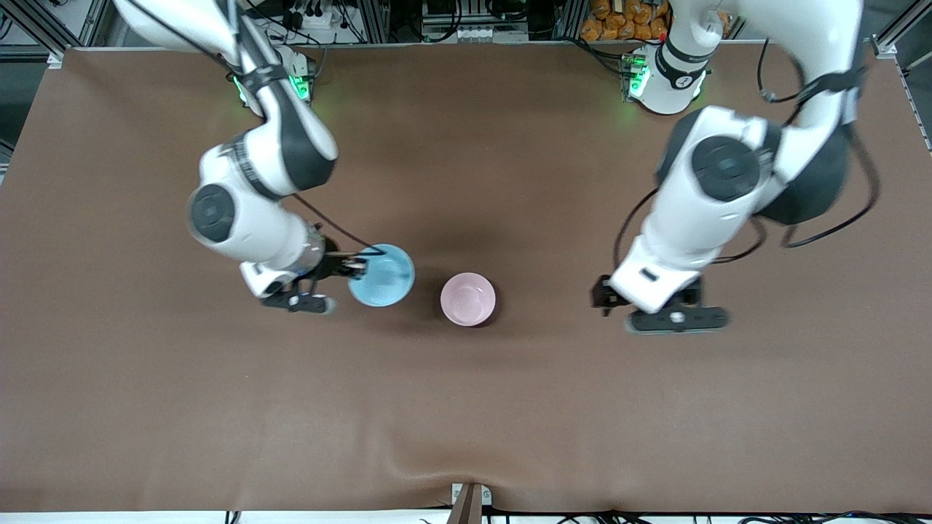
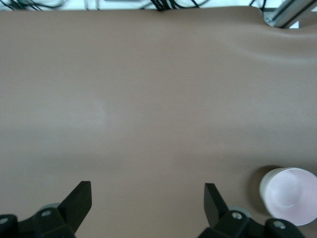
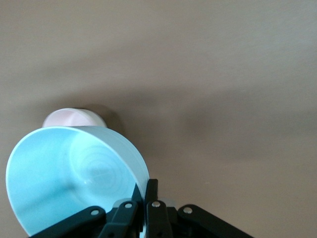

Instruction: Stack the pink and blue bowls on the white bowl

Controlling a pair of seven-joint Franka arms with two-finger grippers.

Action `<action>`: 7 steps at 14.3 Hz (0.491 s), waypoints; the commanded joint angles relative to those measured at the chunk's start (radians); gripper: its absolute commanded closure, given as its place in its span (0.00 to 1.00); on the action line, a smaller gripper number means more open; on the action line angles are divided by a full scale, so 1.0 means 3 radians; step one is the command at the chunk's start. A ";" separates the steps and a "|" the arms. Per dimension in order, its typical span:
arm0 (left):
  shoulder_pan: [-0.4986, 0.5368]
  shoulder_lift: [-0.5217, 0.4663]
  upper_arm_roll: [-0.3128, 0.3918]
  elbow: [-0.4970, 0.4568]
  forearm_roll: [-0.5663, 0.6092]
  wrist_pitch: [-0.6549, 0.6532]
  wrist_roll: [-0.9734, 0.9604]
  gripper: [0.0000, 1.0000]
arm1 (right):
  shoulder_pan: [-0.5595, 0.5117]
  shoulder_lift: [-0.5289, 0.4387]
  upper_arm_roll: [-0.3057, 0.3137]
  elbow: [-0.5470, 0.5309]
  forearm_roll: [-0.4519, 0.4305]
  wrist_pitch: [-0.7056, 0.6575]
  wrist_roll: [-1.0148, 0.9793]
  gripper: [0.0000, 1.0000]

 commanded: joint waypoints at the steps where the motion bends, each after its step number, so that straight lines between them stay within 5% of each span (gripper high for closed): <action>1: 0.0148 -0.0288 -0.0026 -0.0070 0.0033 -0.0248 0.0212 0.00 | 0.0246 0.0158 -0.0048 0.0037 0.0066 0.0276 0.0318 1.00; 7: 0.0582 -0.0855 -0.0061 -0.0309 -0.0498 -0.0852 0.0595 0.00 | 0.0487 0.0597 -0.0048 0.0348 0.0071 0.0512 0.0564 1.00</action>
